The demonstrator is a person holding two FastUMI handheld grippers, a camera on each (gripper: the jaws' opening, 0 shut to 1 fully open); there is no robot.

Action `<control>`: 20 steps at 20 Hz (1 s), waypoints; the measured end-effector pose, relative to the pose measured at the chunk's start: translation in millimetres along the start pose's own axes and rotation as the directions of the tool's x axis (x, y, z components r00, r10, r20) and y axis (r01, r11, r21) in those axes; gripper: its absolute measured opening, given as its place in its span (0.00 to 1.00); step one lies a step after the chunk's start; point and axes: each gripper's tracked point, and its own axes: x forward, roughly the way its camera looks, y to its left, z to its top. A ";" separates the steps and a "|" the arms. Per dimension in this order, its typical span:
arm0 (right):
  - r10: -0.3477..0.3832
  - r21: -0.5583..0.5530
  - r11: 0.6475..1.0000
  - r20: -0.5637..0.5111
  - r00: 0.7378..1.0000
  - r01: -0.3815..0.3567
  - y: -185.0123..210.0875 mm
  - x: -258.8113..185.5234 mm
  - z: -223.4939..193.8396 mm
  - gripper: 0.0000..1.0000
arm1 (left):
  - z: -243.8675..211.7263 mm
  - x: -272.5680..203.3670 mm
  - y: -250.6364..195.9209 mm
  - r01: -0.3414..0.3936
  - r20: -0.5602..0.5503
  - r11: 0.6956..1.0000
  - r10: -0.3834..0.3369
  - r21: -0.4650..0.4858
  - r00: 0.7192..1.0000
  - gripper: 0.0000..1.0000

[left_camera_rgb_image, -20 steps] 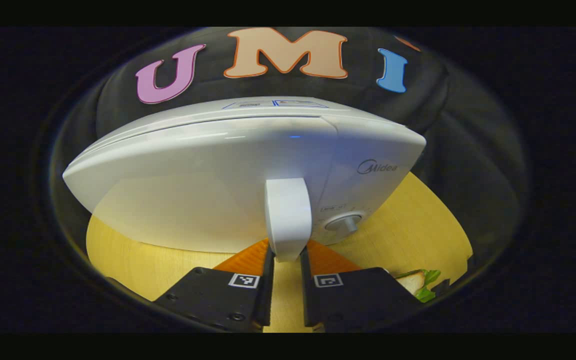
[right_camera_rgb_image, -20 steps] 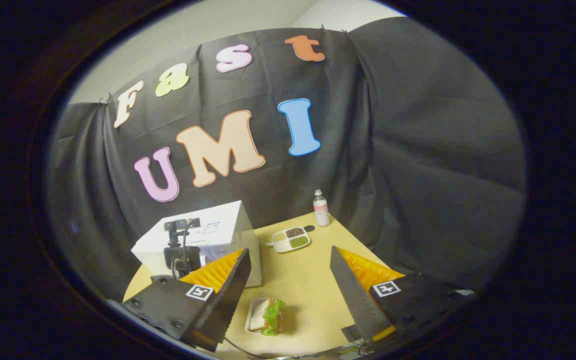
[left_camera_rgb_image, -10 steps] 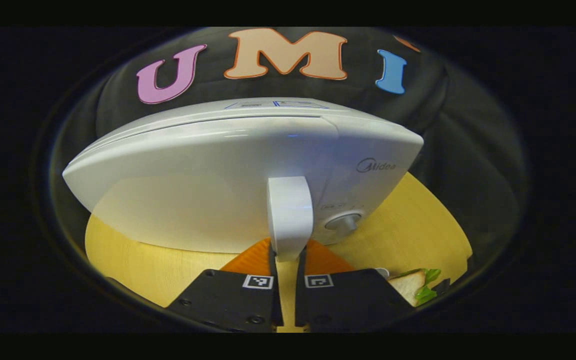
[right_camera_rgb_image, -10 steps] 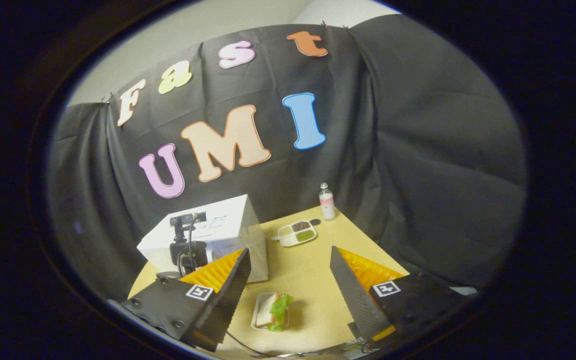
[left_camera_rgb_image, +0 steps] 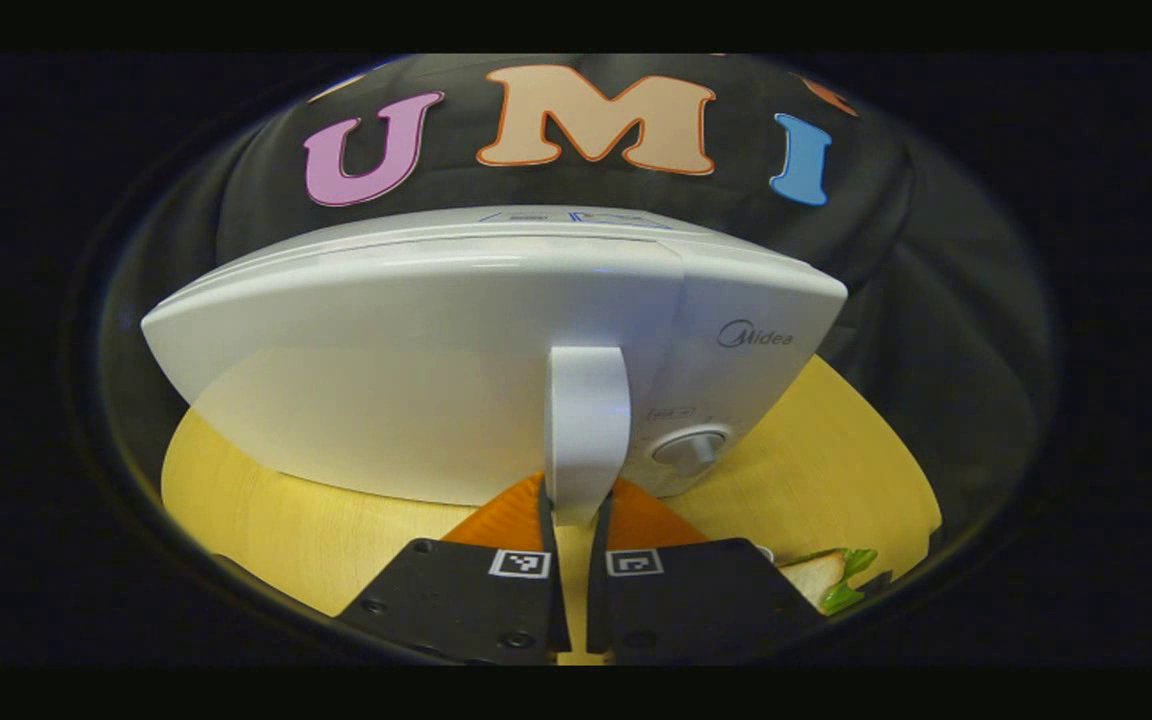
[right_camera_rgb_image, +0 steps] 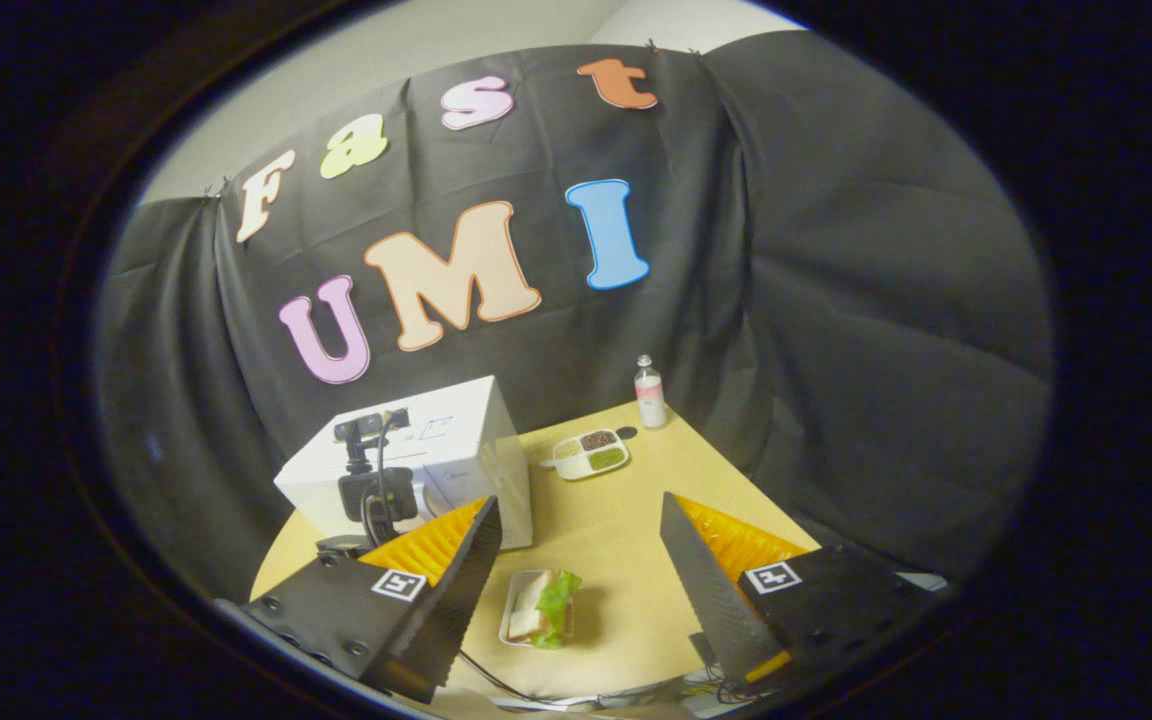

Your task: Open the microwave oven with the left hand, put the food in, and close the microwave oven.

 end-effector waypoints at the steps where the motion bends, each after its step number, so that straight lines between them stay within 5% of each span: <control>1: -0.002 0.008 1.000 -0.009 1.000 0.002 -1.9 0.7 -2.0 0.99 | 0.1 0.7 0.4 -0.002 0.002 1.000 0.002 -0.008 1.000 0.04; 7: -0.009 0.037 0.999 -0.048 0.999 0.011 -12.0 12.8 -6.4 0.99 | -23.9 -33.4 4.7 -0.003 0.006 1.000 0.003 -0.008 1.000 0.04; 11: 0.047 0.030 0.999 -0.094 0.994 -0.045 0.0 24.5 -16.8 0.99 | -53.8 -69.4 16.3 0.028 -0.011 1.000 -0.027 0.005 1.000 0.05; 17: 0.122 0.012 0.993 -0.150 0.981 -0.122 18.3 21.4 -38.3 0.99 | -81.5 -109.1 39.2 -0.039 -0.029 0.998 0.041 0.049 0.999 0.08; 20: 0.143 0.012 0.990 -0.177 0.974 -0.144 21.3 19.2 -48.7 0.99 | -89.8 -124.9 52.6 -0.074 -0.045 0.997 0.074 -0.003 0.996 0.20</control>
